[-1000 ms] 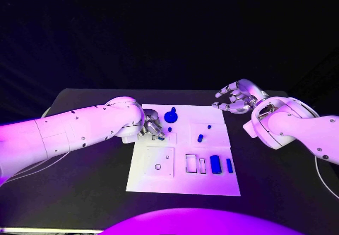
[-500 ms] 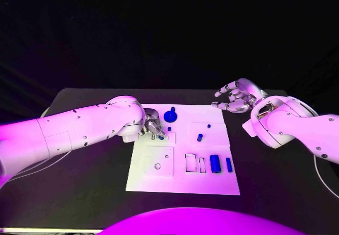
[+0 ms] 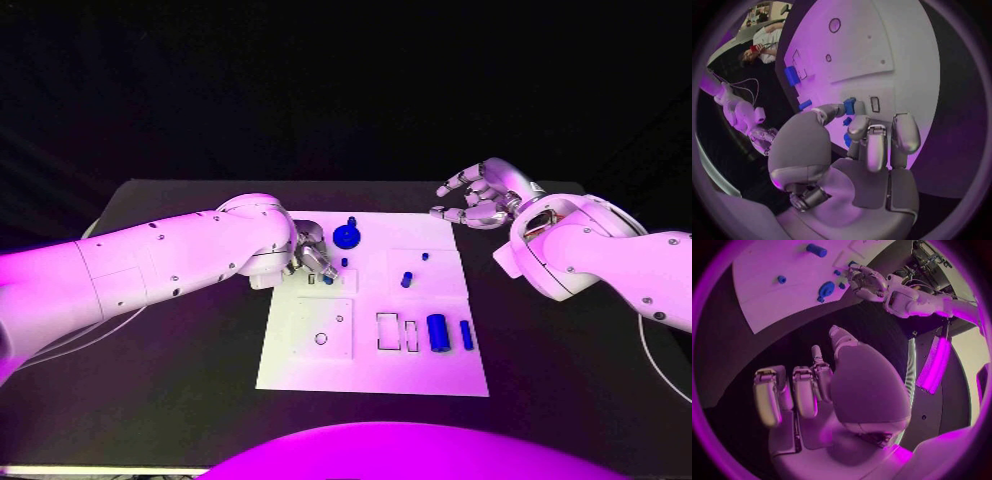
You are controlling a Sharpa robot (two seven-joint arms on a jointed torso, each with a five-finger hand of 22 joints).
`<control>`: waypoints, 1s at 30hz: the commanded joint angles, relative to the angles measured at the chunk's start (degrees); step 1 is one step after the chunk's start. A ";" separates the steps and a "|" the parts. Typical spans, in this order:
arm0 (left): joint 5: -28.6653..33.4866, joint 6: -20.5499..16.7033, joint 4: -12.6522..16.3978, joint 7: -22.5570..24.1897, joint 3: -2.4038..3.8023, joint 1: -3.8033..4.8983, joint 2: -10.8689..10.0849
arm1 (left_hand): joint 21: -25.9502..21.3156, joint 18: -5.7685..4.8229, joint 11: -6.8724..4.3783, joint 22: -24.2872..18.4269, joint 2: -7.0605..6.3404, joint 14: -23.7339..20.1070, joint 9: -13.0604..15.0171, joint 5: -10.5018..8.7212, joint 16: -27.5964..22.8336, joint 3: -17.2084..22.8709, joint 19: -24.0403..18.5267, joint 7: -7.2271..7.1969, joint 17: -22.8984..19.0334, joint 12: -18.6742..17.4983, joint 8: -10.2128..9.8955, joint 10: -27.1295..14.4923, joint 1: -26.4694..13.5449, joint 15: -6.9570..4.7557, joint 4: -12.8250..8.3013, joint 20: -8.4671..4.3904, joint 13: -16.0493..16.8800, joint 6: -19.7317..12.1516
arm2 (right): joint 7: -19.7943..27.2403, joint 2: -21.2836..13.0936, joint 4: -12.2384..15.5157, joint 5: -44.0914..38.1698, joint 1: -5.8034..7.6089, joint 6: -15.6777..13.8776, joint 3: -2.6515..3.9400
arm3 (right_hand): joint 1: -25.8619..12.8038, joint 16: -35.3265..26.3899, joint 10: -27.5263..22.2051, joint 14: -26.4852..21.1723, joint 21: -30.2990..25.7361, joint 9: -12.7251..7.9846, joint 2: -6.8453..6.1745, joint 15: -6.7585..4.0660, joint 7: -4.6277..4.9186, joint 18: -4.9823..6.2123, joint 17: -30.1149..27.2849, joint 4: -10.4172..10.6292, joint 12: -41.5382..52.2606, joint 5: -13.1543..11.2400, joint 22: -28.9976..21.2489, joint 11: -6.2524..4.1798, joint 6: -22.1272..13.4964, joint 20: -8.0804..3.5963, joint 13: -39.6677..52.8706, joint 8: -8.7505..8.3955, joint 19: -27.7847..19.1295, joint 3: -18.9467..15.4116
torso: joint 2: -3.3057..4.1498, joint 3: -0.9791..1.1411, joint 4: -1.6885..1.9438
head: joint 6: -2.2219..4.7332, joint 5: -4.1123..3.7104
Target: Assemble the parts on the task board
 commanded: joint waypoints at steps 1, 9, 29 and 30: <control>0.95 1.68 0.15 0.44 -0.19 -0.32 0.39 | -0.24 -0.46 -0.10 -0.03 0.19 4.87 0.09 -0.57 0.18 7.28 0.32 -1.29 10.53 0.03 0.19 0.40 -1.18 -0.40 -8.69 -0.29 0.01 0.51 | 0.30 0.04 0.01 -0.31 -0.05 0.64 0.02 | -0.08 -0.17 -0.53 5.53 -0.36 0.02 -0.11 -0.38 -0.02 -0.50 12.83 0.07 -0.21 0.23 14.39 0.03 0.54 -0.30 7.34 0.39 5.42 0.41 | 0.00 0.00 0.05 | -0.09 -0.10; 0.96 1.53 -0.01 0.55 -0.19 -0.32 0.37 | -0.61 -0.50 -0.41 -0.14 -0.49 4.89 -0.28 -1.47 0.22 -1.12 0.46 -1.76 10.65 0.02 -0.65 0.27 -3.67 -0.67 -4.73 -0.56 0.55 1.27 | 0.33 0.06 -0.07 -0.31 -0.08 0.59 0.02 | -0.08 -0.17 -0.53 5.53 -0.36 0.02 -0.11 -0.38 -0.02 -0.50 12.83 0.07 -0.21 0.23 14.39 0.03 0.54 -0.30 7.34 0.39 5.42 0.41 | -0.06 -0.01 0.04 | -0.14 -0.14; 0.22 1.22 -0.58 0.66 -0.17 -0.32 0.15 | -0.85 -0.51 -0.43 -0.18 -0.90 4.99 -0.75 -4.11 0.38 -8.92 0.59 -1.80 11.05 0.17 -1.53 0.33 -4.04 -0.66 0.58 -0.59 1.29 2.28 | 0.43 0.01 -0.14 -0.31 -0.12 0.34 0.01 | -0.87 -0.39 -0.92 5.42 -0.86 -0.02 -0.35 -0.40 -0.04 -0.38 12.38 0.16 -0.78 -0.61 14.12 0.03 0.44 -0.34 6.89 0.42 5.21 0.42 | -0.07 -0.03 0.04 | 0.13 -0.13; -0.02 1.23 -0.67 0.67 -0.16 -0.33 0.13 | -0.86 -0.51 -0.44 -0.16 -0.76 5.04 -0.78 -6.31 0.46 -9.74 0.62 -1.81 11.24 0.27 -1.59 0.41 -3.72 -0.67 1.26 -0.59 1.50 2.38 | 0.46 0.01 -0.15 -0.31 -0.13 0.29 0.01 | -0.93 -0.54 -1.09 5.35 -1.24 -0.02 -0.37 -0.41 -0.05 -0.29 12.06 0.15 -1.00 -0.77 13.92 0.02 0.44 -0.34 6.70 0.43 5.04 0.42 | -0.08 -0.04 0.03 | 0.17 -0.11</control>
